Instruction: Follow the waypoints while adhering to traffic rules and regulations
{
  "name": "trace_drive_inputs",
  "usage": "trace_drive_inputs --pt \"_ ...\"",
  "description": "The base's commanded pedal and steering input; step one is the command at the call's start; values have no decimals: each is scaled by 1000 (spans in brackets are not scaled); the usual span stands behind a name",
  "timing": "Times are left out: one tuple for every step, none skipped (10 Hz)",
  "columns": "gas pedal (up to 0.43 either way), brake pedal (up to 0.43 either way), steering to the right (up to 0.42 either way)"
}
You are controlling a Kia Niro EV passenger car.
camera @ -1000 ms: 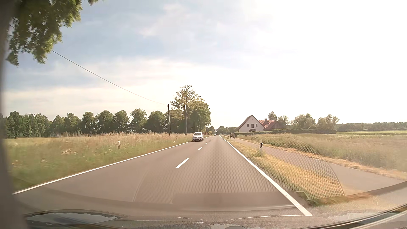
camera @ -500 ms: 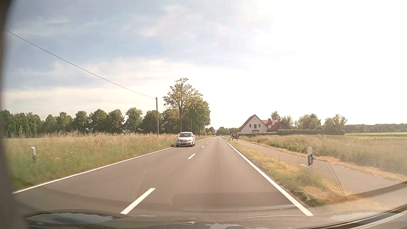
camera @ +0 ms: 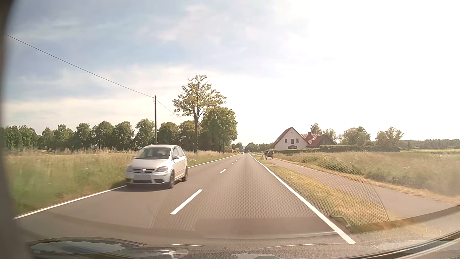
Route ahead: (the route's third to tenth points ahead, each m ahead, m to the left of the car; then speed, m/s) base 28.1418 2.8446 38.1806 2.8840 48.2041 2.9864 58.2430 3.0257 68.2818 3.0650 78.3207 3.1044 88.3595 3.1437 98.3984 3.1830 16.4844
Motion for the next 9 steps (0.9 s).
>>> trace_drive_inputs --pt "248 0 -2" --pt "248 0 -2" --pt "248 0 -2" --pt "248 0 -2" --pt "248 0 -2" --pt "248 0 -2" --pt "248 0 -2" --pt "248 0 -2" --pt "248 0 -2"
